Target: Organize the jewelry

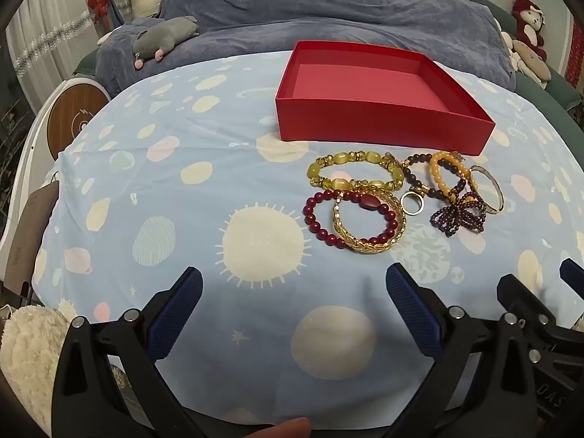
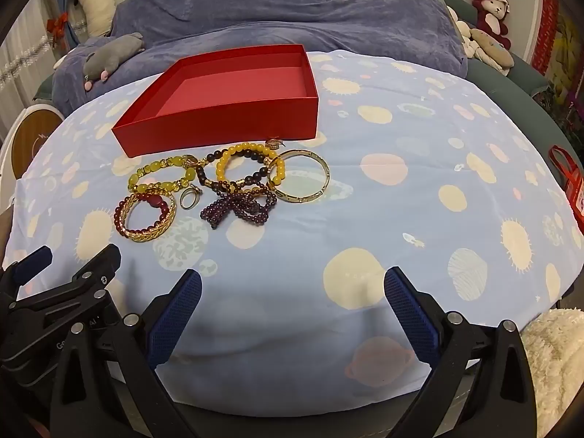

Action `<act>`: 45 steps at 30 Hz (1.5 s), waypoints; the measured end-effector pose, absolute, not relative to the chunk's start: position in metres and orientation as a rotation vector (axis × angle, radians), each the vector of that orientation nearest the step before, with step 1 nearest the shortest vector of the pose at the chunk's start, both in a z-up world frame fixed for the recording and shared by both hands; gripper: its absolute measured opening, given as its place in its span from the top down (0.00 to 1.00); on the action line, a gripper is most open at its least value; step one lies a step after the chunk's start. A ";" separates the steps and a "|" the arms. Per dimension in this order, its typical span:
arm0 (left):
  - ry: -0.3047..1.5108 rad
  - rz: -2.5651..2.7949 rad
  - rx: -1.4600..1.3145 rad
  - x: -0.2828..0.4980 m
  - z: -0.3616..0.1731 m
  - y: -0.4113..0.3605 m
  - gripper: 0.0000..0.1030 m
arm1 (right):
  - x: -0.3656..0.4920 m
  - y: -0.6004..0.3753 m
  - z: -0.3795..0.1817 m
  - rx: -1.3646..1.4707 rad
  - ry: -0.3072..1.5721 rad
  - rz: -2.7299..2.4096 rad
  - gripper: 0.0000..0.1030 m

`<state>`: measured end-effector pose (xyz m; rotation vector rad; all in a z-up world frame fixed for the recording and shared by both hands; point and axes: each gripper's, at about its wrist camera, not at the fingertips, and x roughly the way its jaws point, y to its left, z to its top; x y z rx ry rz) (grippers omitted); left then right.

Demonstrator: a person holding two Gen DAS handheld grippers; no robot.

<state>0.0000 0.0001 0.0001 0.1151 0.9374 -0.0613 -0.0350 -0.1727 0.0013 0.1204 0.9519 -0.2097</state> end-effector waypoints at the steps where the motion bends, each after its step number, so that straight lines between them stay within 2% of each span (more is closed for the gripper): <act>1: 0.937 -0.062 0.116 0.000 0.000 0.000 0.07 | -0.035 -0.173 0.001 0.122 0.953 -0.210 0.06; 45: 0.937 -0.057 0.113 -0.001 -0.002 0.000 0.07 | -0.034 -0.173 -0.002 0.129 0.961 -0.212 0.06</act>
